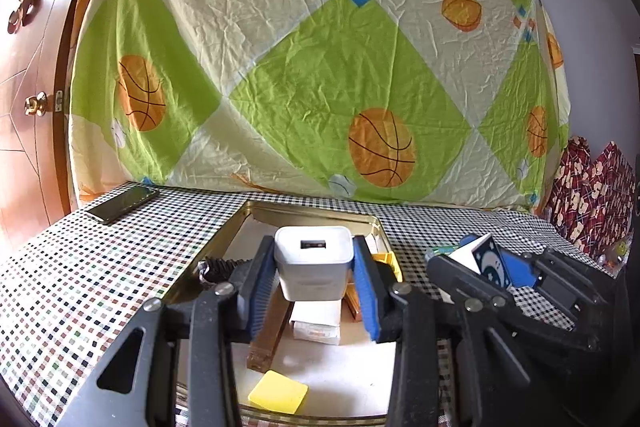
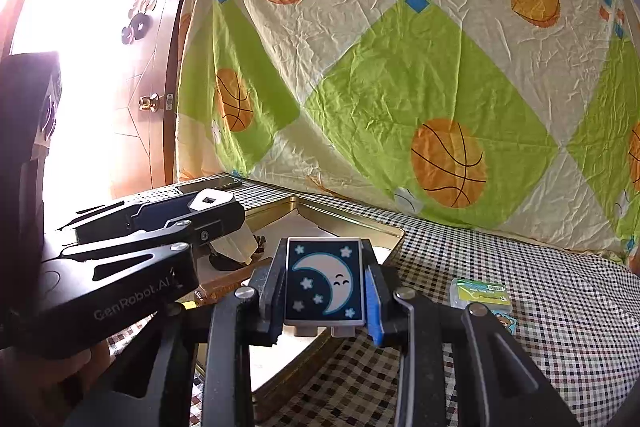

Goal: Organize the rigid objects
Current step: 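Lower the charger into the tin with the left tool while the right tool releases the moon block there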

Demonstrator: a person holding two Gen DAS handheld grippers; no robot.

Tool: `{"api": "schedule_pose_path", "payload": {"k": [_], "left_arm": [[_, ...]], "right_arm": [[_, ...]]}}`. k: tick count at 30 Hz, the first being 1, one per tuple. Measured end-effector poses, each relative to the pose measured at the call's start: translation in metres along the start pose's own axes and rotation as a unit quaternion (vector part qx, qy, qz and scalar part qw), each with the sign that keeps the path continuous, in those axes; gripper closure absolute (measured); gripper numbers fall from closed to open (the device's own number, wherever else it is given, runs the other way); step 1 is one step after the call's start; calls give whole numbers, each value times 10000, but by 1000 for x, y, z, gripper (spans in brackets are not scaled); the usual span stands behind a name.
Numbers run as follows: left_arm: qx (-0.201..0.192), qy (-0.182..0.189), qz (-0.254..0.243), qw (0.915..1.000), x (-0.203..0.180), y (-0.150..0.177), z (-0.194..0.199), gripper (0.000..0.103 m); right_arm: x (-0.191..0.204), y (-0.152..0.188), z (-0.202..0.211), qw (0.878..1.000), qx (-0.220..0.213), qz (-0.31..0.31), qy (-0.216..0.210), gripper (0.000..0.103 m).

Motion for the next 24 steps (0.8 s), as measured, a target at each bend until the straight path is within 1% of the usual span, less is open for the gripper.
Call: {"api": "schedule_pose_path", "payload": {"k": [9, 11, 13, 15, 19, 24], "left_arm": [[72, -120, -42, 9999, 10, -2, -2, 66], [134, -174, -27, 9998, 16, -2, -4, 66], [278, -245, -22, 9993, 22, -1, -10, 66], [438, -297, -33, 9986, 27, 1, -16, 66], [707, -314, -49, 9970, 34, 1, -29, 66], [1009, -352, -89, 9942, 43, 3, -45, 66]], "right_arm": [[10, -1, -7, 9999, 83, 60, -97, 69], [11, -2, -10, 9998, 111, 59, -124, 69], [12, -4, -15, 9997, 185, 69, -146, 69], [12, -6, -22, 9994, 301, 34, -190, 69], [13, -7, -46, 9969, 673, -55, -396, 69], [13, -2, -76, 9920, 1088, -193, -610, 69]]}}
Point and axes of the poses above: each gripper's, at about its wrist camera, not at the fingertips, and z roughly against the way its jaws point, x to its left, y to its underside, the point moved 5 cm from there along -z, roughly the way its jaws point, and after that the axes turned 4 degrees about y, right-handed, at the moved point
